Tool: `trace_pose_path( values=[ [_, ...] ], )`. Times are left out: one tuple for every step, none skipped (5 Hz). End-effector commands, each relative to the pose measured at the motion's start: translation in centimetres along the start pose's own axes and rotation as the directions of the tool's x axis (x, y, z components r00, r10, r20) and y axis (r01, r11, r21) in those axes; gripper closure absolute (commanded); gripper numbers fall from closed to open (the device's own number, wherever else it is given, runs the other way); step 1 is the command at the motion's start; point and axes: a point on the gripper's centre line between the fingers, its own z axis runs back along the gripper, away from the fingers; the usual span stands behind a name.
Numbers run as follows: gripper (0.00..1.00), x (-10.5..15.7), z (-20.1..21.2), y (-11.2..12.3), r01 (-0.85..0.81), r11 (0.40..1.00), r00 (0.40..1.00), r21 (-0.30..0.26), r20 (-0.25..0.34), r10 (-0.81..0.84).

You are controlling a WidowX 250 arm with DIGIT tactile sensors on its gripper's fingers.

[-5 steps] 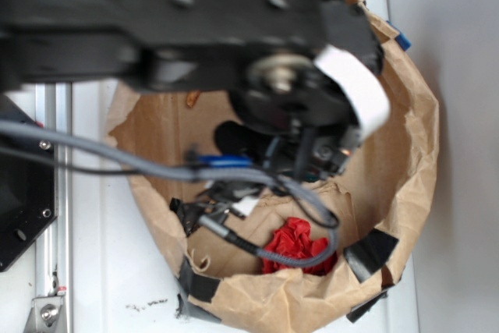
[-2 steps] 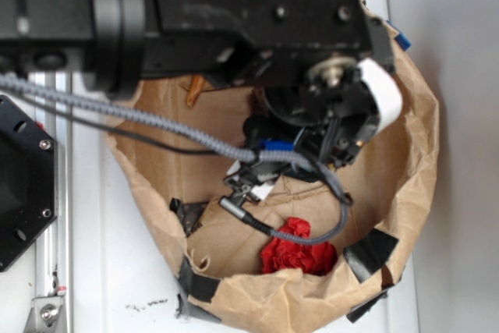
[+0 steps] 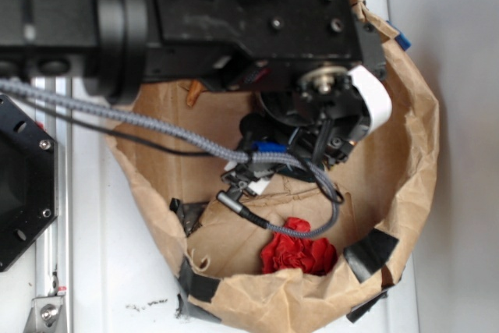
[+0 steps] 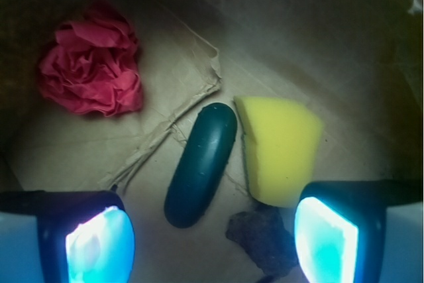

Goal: Grab the rock.

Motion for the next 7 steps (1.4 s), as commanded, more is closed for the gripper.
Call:
trace_pose_path(
  values=[
    [0.00,-0.8,-0.4,1.2,-0.025,0.999,1.000,0.035,0.011,0.025],
    [0.00,-1.1,-2.0,1.8,-0.019,0.997,1.000,0.070,0.004,0.019],
    [0.00,-1.7,-2.4,1.2,0.020,0.998,1.000,0.061,0.008,-0.020],
    [0.00,-1.9,-2.7,0.8,0.060,0.996,0.997,0.069,0.045,-0.063],
    [0.00,-1.7,-3.6,0.8,0.092,0.993,0.992,0.076,0.085,-0.098],
    [0.00,-1.7,-3.9,0.8,0.097,0.993,0.991,0.075,0.090,-0.103],
    [0.00,-1.7,-3.7,1.7,0.078,0.995,0.993,0.058,0.082,-0.083]
  ],
)
